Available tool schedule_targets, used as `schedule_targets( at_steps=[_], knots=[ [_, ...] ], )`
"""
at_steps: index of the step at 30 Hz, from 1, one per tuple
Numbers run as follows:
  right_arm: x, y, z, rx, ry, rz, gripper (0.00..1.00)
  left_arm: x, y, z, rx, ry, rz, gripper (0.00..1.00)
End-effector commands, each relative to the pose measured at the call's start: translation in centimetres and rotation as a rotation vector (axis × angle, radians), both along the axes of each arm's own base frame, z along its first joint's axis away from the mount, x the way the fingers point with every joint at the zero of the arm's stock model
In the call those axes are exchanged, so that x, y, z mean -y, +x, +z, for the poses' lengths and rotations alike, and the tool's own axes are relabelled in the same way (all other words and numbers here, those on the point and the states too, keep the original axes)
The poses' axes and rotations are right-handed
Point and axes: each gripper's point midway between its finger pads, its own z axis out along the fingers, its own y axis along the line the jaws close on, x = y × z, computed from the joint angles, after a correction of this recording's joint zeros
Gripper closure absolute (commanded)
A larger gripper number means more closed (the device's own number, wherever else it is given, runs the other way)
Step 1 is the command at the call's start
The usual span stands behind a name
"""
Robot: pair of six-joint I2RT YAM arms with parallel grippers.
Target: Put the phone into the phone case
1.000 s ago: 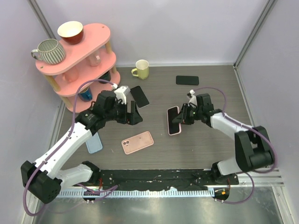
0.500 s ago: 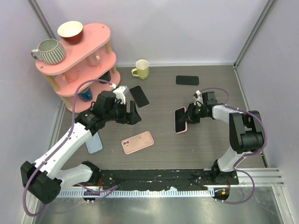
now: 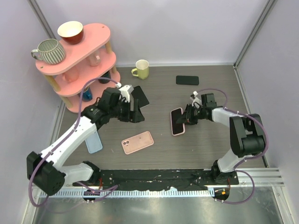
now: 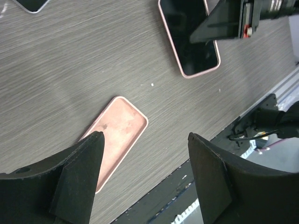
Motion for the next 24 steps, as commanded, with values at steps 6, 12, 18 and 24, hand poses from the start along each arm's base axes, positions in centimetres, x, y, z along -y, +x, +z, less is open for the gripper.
schedule_targets(
  at_steps=[6,12,18,24],
  knots=[
    [-9.3,-5.4,16.3,0.407,0.447,0.411,0.99,5.3,2.2,5.3,-0.016,-0.231,-0.116,0.22],
    [-11.3,-8.9,20.4,0.453,0.564,0.492,0.99,7.6,1.4,7.9,-0.028,-0.399,-0.242,0.22],
    [-11.4,-11.0,23.6,0.536,0.666,0.526,0.99,7.7,-0.1,9.1,-0.011,-0.476,-0.29,0.25],
    [-11.5,-11.4,23.6,0.518,0.691,0.528,0.99,7.9,-0.9,10.4,0.008,-0.548,-0.316,0.41]
  ],
)
